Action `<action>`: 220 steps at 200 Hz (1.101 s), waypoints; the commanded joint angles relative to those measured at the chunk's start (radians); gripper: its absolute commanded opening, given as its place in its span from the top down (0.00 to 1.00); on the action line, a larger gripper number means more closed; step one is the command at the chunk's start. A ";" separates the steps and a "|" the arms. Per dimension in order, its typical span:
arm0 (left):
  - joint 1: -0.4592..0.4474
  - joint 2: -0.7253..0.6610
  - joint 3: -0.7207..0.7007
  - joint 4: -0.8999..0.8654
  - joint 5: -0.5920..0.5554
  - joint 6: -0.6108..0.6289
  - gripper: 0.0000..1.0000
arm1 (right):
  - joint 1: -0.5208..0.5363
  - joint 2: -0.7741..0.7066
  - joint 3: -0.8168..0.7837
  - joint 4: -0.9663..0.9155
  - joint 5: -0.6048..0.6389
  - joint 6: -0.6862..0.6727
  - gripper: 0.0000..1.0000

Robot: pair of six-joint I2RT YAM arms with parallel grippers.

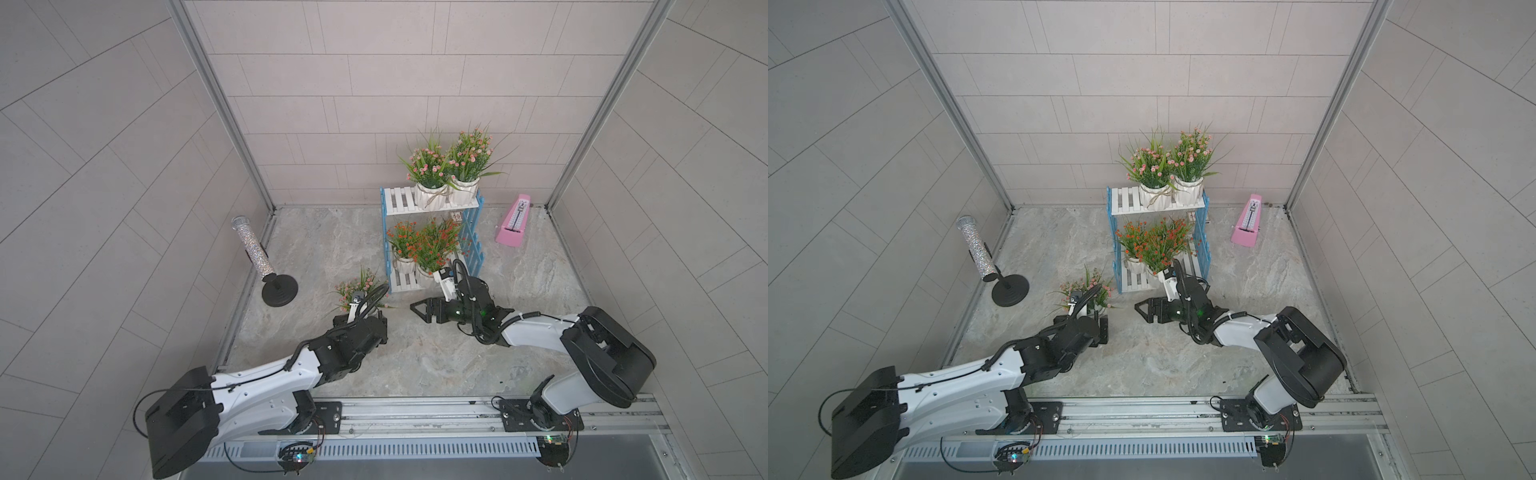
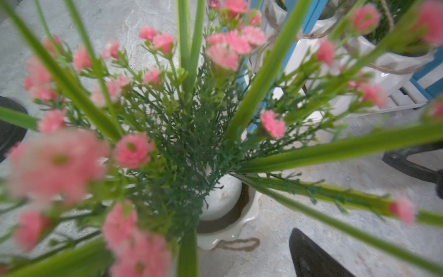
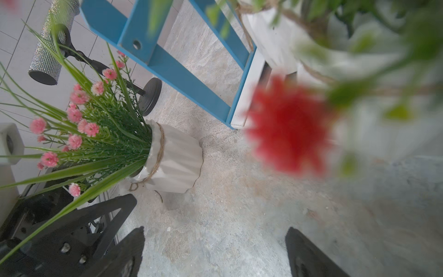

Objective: Place the baby's breath potted plants on the rack by color
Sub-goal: Pick up the baby's breath potted plant from the center of the board.

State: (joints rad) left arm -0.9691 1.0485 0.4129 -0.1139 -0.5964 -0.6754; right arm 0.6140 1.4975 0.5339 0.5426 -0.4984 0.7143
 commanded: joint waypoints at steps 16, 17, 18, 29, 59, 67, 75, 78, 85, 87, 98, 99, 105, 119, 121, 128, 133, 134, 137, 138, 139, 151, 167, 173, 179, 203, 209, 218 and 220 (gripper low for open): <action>-0.002 0.063 -0.019 0.125 -0.133 -0.043 0.00 | -0.003 -0.031 -0.022 0.023 -0.008 -0.013 0.05; -0.002 0.065 -0.019 0.129 -0.134 -0.044 0.00 | -0.003 -0.032 -0.023 0.023 -0.008 -0.013 0.05; -0.002 0.067 -0.019 0.131 -0.136 -0.043 0.00 | -0.003 -0.032 -0.023 0.024 -0.009 -0.014 0.05; -0.002 0.091 -0.019 0.170 -0.142 -0.040 0.00 | -0.003 -0.037 -0.028 0.028 -0.009 -0.016 0.05; -0.002 0.178 -0.014 0.255 -0.172 -0.043 0.00 | -0.003 -0.056 -0.044 0.034 -0.017 -0.024 0.04; -0.003 0.197 -0.016 0.275 -0.189 -0.044 0.00 | -0.003 -0.065 -0.049 0.036 -0.020 -0.027 0.04; -0.003 0.217 -0.018 0.305 -0.206 -0.043 0.00 | -0.003 -0.076 -0.055 0.033 -0.020 -0.032 0.03; -0.002 0.225 -0.019 0.316 -0.212 -0.044 0.00 | -0.003 -0.080 -0.058 0.031 -0.020 -0.035 0.03; -0.001 0.241 -0.020 0.340 -0.228 -0.044 0.00 | -0.003 -0.090 -0.060 0.024 -0.019 -0.040 0.03; -0.002 0.245 -0.021 0.347 -0.232 -0.044 0.00 | -0.003 -0.093 -0.061 0.021 -0.019 -0.042 0.03; -0.002 0.277 -0.022 0.384 -0.255 -0.044 0.00 | -0.003 -0.109 -0.063 0.002 -0.015 -0.053 0.03; -0.002 0.280 -0.023 0.388 -0.257 -0.043 0.00 | -0.003 -0.111 -0.065 0.000 -0.015 -0.054 0.03; -0.003 0.295 -0.025 0.413 -0.269 -0.044 0.00 | -0.003 -0.119 -0.066 -0.010 -0.015 -0.061 0.03; -0.003 0.331 -0.042 0.503 -0.289 -0.033 0.00 | -0.003 -0.140 -0.071 -0.030 -0.011 -0.069 0.02; -0.003 0.336 -0.044 0.518 -0.292 -0.027 0.00 | -0.003 -0.142 -0.072 -0.035 -0.009 -0.070 0.02; -0.002 0.356 -0.051 0.557 -0.304 -0.019 0.00 | -0.003 -0.153 -0.072 -0.048 -0.006 -0.076 0.02; -0.003 0.369 -0.057 0.581 -0.312 -0.019 0.00 | -0.003 -0.160 -0.074 -0.057 -0.003 -0.080 0.02; -0.003 0.373 -0.058 0.587 -0.314 -0.019 0.00 | -0.003 -0.161 -0.074 -0.059 -0.003 -0.081 0.02; -0.002 0.381 -0.062 0.602 -0.320 -0.018 0.00 | -0.003 -0.165 -0.076 -0.064 -0.002 -0.084 0.02; -0.002 0.383 -0.062 0.605 -0.322 -0.017 0.00 | -0.003 -0.167 -0.076 -0.067 -0.002 -0.084 0.02; -0.002 0.386 -0.064 0.613 -0.323 -0.017 0.00 | -0.003 -0.168 -0.075 -0.068 -0.001 -0.085 0.02; -0.002 0.416 -0.079 0.687 -0.338 -0.001 0.00 | -0.003 -0.183 -0.078 -0.086 0.004 -0.092 0.02; -0.003 0.441 -0.084 0.727 -0.365 -0.002 0.00 | -0.002 -0.202 -0.083 -0.103 0.008 -0.104 0.02; -0.003 0.446 -0.086 0.740 -0.370 -0.002 0.00 | -0.003 -0.207 -0.083 -0.110 0.012 -0.106 0.02; -0.003 0.454 -0.088 0.753 -0.376 -0.002 0.00 | -0.003 -0.211 -0.085 -0.116 0.015 -0.110 0.02; -0.004 0.532 -0.092 0.872 -0.393 0.041 0.00 | -0.005 -0.215 -0.088 -0.123 0.010 -0.119 0.02; -0.008 0.554 -0.101 0.925 -0.395 0.055 0.00 | -0.005 -0.215 -0.089 -0.124 0.008 -0.120 0.02; -0.012 0.588 -0.115 1.008 -0.400 0.073 0.00 | -0.006 -0.214 -0.090 -0.123 0.006 -0.122 0.02; -0.012 0.595 -0.115 1.026 -0.399 0.080 0.00 | -0.006 -0.214 -0.091 -0.123 0.006 -0.122 0.02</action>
State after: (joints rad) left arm -0.9695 1.5734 0.3302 0.6823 -0.9474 -0.6453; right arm 0.6140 1.2991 0.4557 0.4393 -0.4984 0.6151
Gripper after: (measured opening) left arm 0.998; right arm 0.981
